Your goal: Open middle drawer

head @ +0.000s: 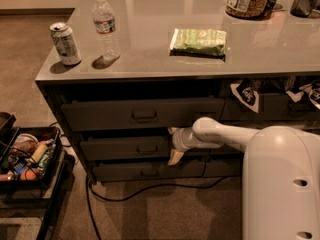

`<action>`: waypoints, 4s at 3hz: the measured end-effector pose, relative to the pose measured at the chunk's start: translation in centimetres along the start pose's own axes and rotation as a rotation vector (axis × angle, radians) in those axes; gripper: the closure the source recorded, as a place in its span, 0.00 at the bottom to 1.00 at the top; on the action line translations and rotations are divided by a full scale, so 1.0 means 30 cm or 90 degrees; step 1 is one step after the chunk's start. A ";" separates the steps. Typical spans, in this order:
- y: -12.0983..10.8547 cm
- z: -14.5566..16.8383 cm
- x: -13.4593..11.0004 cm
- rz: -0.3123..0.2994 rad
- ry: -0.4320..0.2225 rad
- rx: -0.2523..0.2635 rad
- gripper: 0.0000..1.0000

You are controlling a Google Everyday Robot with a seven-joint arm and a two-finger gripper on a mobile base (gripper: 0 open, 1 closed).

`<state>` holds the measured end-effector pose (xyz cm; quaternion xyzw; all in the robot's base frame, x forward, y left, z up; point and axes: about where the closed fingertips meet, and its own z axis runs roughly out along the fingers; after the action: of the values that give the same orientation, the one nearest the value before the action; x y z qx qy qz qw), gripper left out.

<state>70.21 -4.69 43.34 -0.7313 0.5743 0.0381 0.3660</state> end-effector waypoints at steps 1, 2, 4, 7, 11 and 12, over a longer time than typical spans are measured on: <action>0.032 0.028 0.035 0.024 0.008 -0.005 0.00; 0.065 0.057 0.070 0.049 0.025 -0.004 0.00; 0.065 0.057 0.070 0.049 0.025 -0.004 0.17; 0.065 0.058 0.070 0.049 0.025 -0.004 0.81; 0.065 0.060 0.067 0.046 0.023 -0.010 0.78; 0.060 0.059 0.068 0.046 0.022 -0.010 0.75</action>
Offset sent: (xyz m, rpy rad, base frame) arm -0.0033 -0.0185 -0.0345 -0.0094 0.0517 -0.1028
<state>69.97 -5.44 40.19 -0.7132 0.6066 0.0429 0.3486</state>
